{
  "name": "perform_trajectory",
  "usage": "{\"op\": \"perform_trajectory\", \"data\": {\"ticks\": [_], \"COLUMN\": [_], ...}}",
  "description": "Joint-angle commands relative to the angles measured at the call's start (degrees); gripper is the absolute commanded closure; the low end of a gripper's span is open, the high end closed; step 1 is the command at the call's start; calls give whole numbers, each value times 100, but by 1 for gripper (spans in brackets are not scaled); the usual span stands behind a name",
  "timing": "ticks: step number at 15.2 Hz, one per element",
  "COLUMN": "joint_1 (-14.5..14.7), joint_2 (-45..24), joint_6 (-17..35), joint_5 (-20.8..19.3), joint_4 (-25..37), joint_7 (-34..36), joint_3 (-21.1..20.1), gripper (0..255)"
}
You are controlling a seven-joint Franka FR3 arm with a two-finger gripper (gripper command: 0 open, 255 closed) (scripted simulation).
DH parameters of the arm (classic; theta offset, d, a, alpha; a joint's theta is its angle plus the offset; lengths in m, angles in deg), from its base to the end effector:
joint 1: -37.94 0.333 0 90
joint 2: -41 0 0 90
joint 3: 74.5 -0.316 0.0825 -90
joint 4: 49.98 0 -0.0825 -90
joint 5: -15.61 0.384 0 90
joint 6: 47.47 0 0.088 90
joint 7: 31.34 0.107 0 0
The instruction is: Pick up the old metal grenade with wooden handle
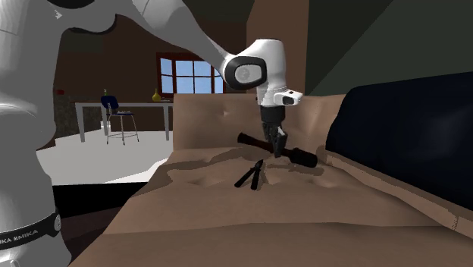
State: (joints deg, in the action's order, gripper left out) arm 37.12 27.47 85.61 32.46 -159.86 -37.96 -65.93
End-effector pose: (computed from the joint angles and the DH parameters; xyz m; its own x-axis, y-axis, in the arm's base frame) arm 0.6183 -0.0923 0.3897 0.9559 -0.2353 0.1758 -0.2017 -0.9609 -0.1899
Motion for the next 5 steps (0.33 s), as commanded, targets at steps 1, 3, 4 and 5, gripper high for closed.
{"op": "perform_trajectory", "data": {"ticks": [1, 3, 4, 5], "joint_1": [16, 19, 20, 20], "joint_2": [81, 143, 149, 148], "joint_6": [-129, -261, -271, -271], "joint_5": [-50, -91, -94, -94], "joint_4": [59, 133, 137, 138], "joint_7": [66, 111, 115, 115], "joint_3": [9, 20, 21, 20], "gripper": [255, 255, 255, 255]}}
